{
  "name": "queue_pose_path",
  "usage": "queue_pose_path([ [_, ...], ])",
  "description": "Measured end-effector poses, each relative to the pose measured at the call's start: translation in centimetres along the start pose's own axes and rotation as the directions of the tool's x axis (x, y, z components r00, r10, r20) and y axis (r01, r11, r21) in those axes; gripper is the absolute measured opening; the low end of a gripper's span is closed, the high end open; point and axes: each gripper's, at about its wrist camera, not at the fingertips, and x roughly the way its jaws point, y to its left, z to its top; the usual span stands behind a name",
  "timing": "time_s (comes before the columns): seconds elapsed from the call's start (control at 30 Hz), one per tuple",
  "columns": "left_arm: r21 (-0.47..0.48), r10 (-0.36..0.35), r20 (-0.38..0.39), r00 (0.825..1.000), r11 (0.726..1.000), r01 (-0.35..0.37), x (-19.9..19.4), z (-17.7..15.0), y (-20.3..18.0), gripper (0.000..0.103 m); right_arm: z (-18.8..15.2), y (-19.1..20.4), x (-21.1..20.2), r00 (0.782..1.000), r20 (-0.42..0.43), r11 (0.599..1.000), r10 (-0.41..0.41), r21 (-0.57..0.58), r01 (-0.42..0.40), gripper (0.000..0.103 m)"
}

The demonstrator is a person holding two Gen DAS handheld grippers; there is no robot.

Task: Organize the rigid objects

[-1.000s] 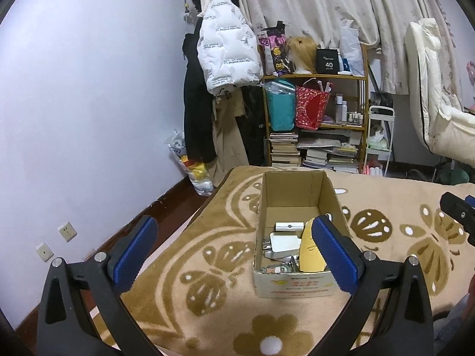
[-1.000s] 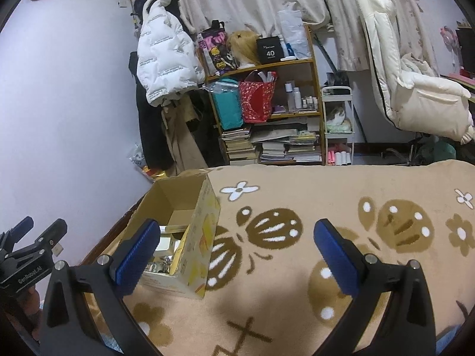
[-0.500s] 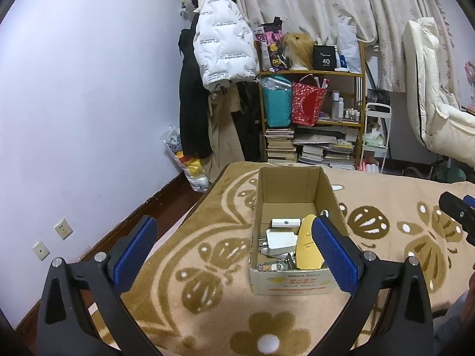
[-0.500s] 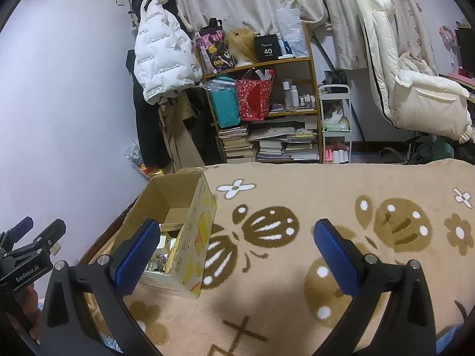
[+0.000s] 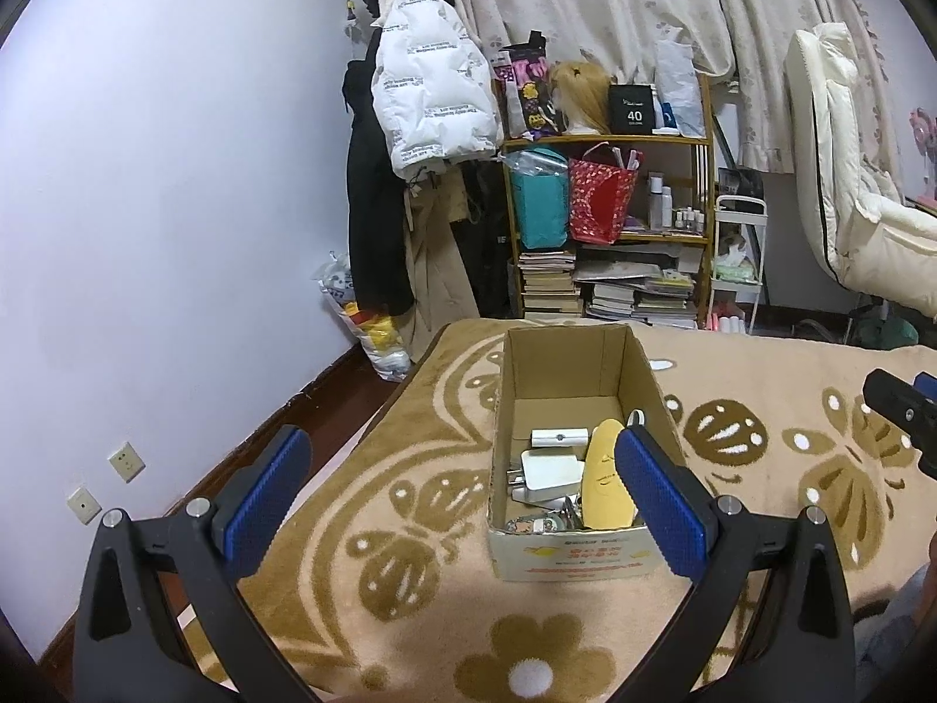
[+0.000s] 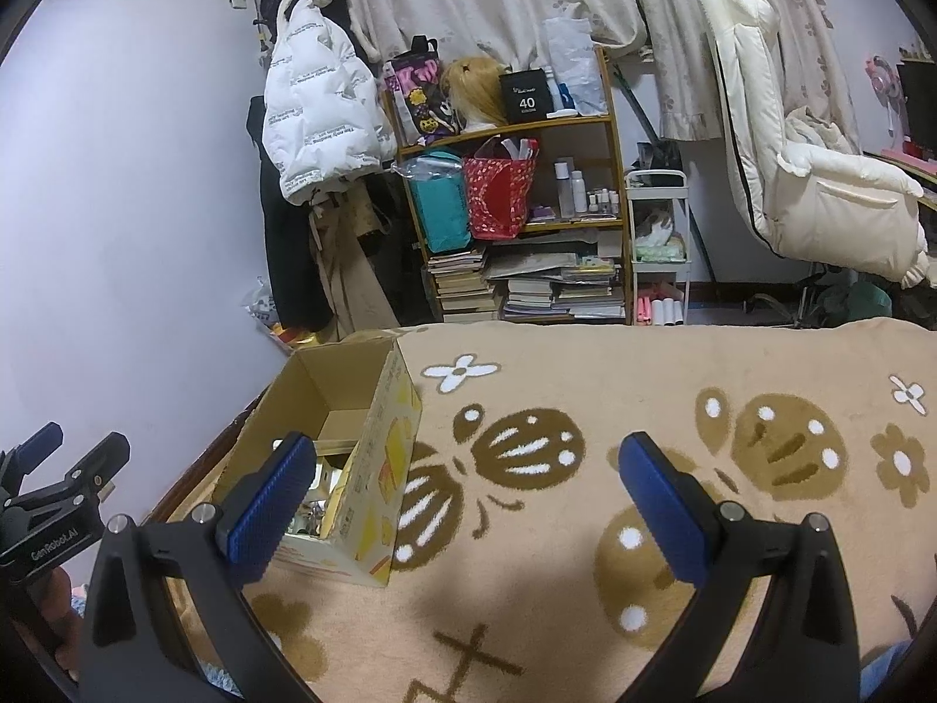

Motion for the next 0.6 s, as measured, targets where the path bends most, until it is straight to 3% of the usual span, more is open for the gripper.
queue_pose_path([
  [0.6,0.020,-0.005,-0.008,1.000,1.000,0.005,0.11,-0.04,-0.27,0.102,0.06,-0.33,-0.16,1.000,0.000,1.000,-0.001,-0.008,0.001,0.103],
])
